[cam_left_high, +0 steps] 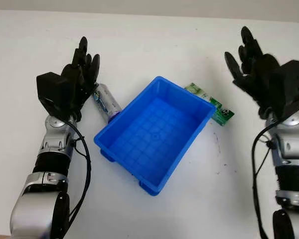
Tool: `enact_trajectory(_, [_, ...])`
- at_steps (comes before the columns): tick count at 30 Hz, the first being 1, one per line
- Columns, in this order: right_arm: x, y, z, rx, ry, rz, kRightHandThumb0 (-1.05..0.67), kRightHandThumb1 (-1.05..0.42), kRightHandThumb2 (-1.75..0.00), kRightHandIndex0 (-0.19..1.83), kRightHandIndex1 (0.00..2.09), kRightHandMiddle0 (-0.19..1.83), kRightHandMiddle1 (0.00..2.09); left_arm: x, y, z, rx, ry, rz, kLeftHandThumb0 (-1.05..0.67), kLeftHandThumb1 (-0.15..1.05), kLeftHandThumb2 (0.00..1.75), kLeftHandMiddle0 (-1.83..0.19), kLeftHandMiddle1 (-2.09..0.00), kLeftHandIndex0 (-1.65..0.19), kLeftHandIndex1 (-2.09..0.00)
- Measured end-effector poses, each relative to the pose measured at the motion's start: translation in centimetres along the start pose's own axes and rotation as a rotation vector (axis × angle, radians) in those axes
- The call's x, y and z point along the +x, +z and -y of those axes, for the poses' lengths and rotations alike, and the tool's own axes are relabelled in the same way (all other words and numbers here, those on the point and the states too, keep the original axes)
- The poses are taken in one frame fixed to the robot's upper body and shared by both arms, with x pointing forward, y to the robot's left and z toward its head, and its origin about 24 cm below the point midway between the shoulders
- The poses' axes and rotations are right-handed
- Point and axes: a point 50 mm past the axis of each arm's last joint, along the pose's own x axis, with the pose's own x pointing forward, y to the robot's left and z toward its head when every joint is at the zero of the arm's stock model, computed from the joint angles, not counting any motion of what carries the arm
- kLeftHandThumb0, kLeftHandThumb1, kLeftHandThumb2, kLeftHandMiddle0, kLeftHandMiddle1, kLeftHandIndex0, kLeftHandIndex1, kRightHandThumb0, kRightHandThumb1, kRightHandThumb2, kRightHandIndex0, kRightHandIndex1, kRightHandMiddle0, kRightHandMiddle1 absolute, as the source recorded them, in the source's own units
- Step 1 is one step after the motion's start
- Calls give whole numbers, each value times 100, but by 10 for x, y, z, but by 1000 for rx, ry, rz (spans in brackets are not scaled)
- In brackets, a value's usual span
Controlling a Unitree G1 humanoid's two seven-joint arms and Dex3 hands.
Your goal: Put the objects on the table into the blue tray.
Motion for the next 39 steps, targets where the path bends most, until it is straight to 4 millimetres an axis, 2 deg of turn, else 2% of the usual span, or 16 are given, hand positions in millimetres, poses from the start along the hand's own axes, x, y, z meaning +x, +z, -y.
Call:
enact_trajectory(5, [1, 20, 16, -198, 63, -31, -56, -88, -3, 21, 16, 15, 12, 0, 1, 1, 7, -21, 15, -79, 105, 55, 15, -4, 15, -4])
enact_trajectory(12, [-3, 22, 17, -416, 217, -105, -53, -81, -3, 21, 14, 16, 9, -1, -1, 1, 6, -36, 5, -79, 105, 54, 17, -5, 16, -4])
enact_trajectory(15, [-4, 21, 15, -477, 272, -134, -57, -81, -4, 23, 14, 17, 9, -1, -3, 1, 4, -38, -4, -78, 105, 54, 17, -5, 16, -4])
enact_trajectory(23, [-6, 18, 6, -577, 319, -207, -59, -83, -6, 20, 11, 18, 7, -1, -4, 1, 5, -32, -9, -79, 105, 53, 17, -5, 16, -5])
enact_trajectory(28, [-5, 19, 2, -631, 321, -186, -59, -84, -6, 22, 11, 17, 6, -1, -4, 0, 12, -33, -9, -79, 105, 53, 18, -5, 16, -5])
enact_trajectory(32, [-3, 15, -2, -655, 338, -157, -63, -84, -6, 37, 20, 22, 8, -1, -4, 1, 18, -35, -8, -79, 105, 52, 16, -6, 16, -5])
enact_trajectory(39, [-3, 9, -13, -655, 362, -148, -63, -85, -6, 18, 10, 18, 5, -1, -3, 0, 18, -33, -3, -78, 105, 53, 17, -5, 17, -5])
